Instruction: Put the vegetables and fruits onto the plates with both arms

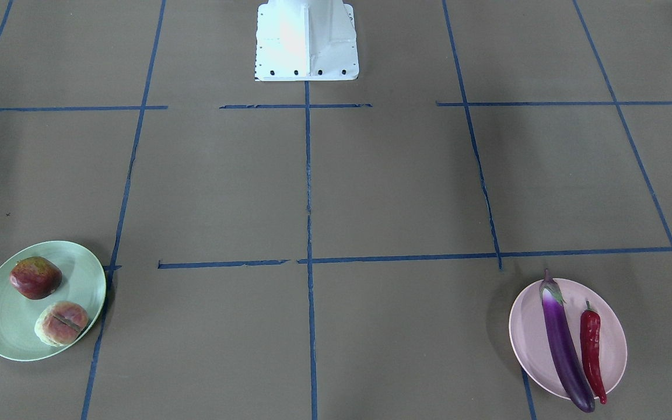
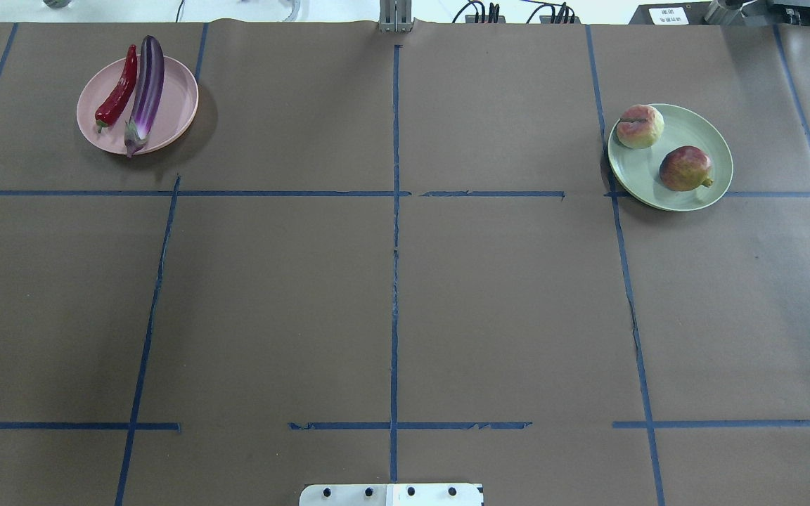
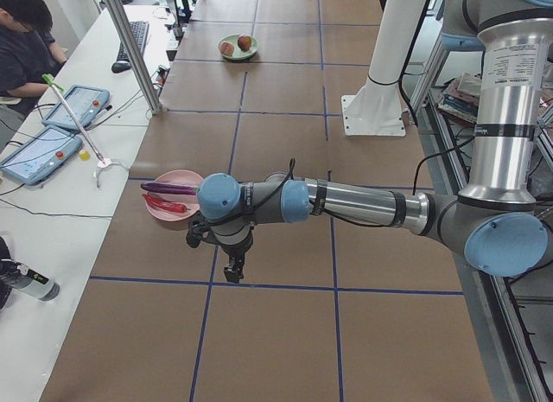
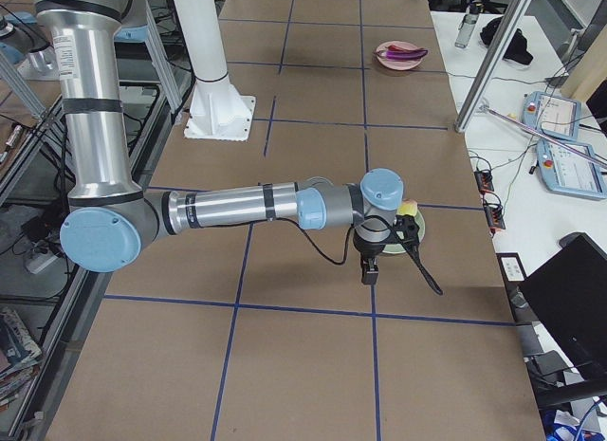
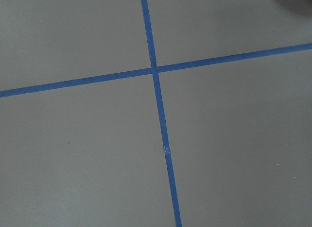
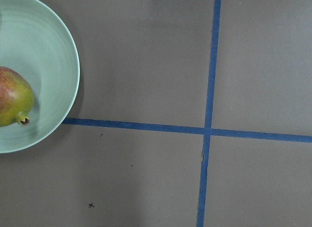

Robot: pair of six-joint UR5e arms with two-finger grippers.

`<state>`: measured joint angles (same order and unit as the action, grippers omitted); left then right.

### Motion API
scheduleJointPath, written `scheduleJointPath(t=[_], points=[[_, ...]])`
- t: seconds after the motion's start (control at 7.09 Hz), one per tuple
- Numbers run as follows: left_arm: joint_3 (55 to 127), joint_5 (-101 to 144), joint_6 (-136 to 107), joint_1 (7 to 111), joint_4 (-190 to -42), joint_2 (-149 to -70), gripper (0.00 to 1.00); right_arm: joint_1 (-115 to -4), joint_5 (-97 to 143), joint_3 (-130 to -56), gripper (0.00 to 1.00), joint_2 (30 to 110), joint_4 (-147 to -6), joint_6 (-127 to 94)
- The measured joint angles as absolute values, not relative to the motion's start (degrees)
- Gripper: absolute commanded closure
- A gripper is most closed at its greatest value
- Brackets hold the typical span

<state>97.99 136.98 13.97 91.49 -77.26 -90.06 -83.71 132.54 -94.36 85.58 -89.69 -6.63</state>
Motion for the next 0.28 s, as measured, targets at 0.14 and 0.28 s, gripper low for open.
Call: scheduleJointPath(t=[0.14, 0.28], points=[[99.2, 137.0, 14.0, 91.5, -77.3, -89.4, 0.00, -83.6, 132.5, -94.7, 0.00, 85.8, -89.7, -6.7], [100.4, 136.9, 14.0, 91.6, -77.3, -88.6, 0.00, -83.3, 132.5, -94.8, 0.00, 85.8, -89.7, -6.8]])
